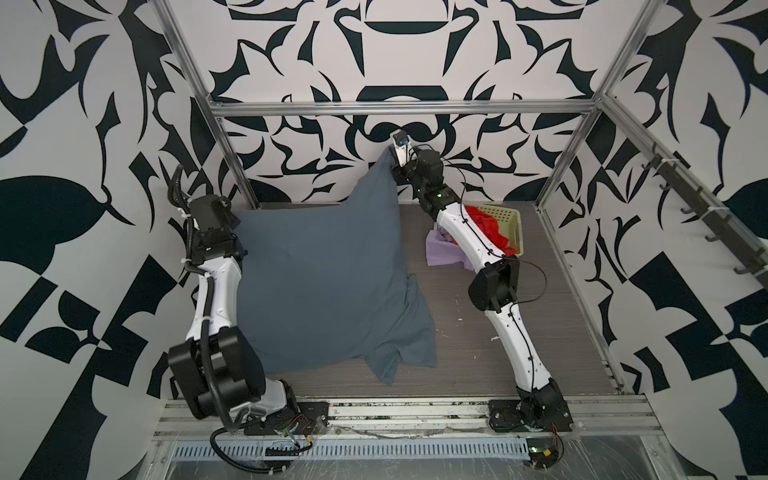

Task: Fold and stack the t-shirts
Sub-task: 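Swing the raised t-shirt down flat onto the table with both grippers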

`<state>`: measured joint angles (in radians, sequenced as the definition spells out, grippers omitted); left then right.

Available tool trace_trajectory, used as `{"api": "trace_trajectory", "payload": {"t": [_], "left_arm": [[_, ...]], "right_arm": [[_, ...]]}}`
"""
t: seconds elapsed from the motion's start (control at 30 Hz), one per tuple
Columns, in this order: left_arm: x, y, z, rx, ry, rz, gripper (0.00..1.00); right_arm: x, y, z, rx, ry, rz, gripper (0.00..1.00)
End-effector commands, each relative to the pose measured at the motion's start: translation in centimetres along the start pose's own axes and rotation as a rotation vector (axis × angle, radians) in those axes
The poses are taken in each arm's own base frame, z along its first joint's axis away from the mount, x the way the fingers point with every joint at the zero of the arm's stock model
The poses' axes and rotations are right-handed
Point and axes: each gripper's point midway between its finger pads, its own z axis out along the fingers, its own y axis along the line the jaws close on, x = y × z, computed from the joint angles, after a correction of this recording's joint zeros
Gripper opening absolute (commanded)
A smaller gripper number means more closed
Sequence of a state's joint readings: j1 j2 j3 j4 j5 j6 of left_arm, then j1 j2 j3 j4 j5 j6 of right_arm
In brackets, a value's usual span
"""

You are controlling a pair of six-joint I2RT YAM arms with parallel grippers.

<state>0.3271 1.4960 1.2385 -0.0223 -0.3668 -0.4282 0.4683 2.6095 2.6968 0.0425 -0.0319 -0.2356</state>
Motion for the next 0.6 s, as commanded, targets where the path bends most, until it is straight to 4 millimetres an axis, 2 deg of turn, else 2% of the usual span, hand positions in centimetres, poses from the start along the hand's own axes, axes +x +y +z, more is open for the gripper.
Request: {"api": "trace_trajectory", "payload": {"t": [0.0,0.07,0.17,0.27,0.4,0.43,0.57], "left_arm": [[0.9,-0.9,2.3,0.038,0.007,-0.050,0.00],[1.9,-1.0,3.9,0.029,0.034,-0.043,0.00],[2.7,-1.4,5.4,0.030,0.062,-0.033,0.00],[2.8,-1.6,6.1,0.036,0.077,-0.026,0.00],[3.0,-1.7,5.8,0.049,0.110,-0.013,0.00],[3.3,-1.5,5.5,0.048,0.120,-0.005,0.00],[4.9,0.1,4.1,0.010,0.156,0.041,0.00]], "right_arm": [[-6.7,-2.3,-1.4,0.067,-0.190,0.072,0.00],[-5.2,-2.3,-0.7,0.083,-0.175,0.082,0.00],[-4.3,-2.7,-0.5,0.087,-0.166,0.106,0.00],[-4.2,-2.8,-0.6,0.074,-0.145,0.120,0.00],[-3.9,-1.5,-1.3,0.004,-0.079,0.123,0.00],[-3.0,-0.7,-1.7,-0.017,-0.036,0.118,0.00],[-3.0,2.2,-5.0,-0.066,0.032,0.057,0.00]]}}
